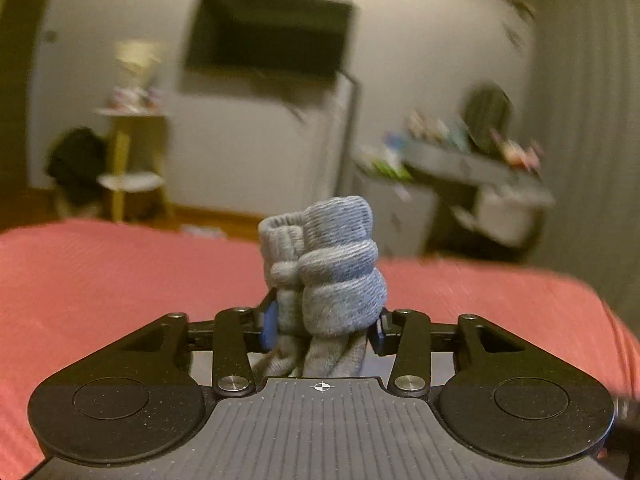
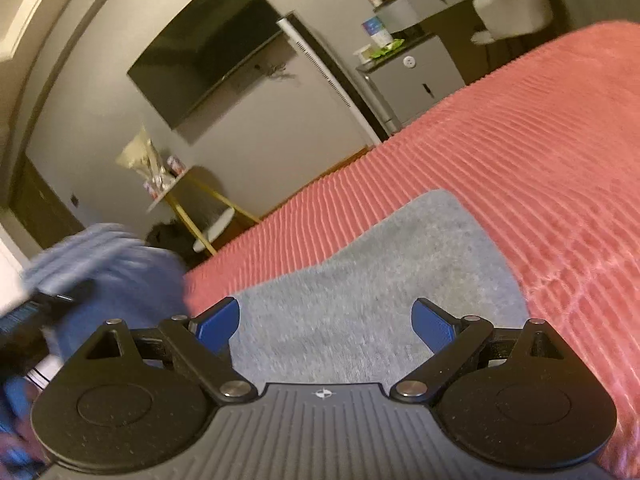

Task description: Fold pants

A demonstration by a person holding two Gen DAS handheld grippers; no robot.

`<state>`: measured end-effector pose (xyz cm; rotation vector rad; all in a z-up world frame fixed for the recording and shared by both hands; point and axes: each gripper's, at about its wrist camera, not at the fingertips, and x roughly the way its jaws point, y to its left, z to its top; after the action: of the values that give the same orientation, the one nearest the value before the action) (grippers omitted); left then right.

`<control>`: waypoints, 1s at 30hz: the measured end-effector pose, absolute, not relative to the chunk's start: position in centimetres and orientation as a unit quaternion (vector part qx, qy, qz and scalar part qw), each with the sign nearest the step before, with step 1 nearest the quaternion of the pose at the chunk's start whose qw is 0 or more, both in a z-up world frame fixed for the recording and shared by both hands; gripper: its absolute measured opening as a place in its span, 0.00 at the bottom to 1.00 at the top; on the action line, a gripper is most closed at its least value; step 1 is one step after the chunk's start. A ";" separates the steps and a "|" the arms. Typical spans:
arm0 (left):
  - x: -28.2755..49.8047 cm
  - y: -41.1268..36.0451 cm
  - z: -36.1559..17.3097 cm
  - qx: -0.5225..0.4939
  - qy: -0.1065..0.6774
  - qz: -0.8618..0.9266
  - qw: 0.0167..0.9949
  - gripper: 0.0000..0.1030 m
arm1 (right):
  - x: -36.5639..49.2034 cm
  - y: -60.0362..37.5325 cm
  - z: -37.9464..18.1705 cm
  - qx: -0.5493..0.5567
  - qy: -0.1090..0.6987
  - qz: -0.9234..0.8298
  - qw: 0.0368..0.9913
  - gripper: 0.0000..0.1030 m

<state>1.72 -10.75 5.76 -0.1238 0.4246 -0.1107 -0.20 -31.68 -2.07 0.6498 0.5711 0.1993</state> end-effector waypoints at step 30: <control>-7.6 -0.3 -2.8 -0.146 0.404 0.075 0.900 0.80 | 6.5 -28.4 -9.0 0.419 0.405 0.147 0.799 0.62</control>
<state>-7.63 -0.30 -2.78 -0.3024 0.8350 0.1550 6.48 -28.42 -9.00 0.8997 0.8692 0.3149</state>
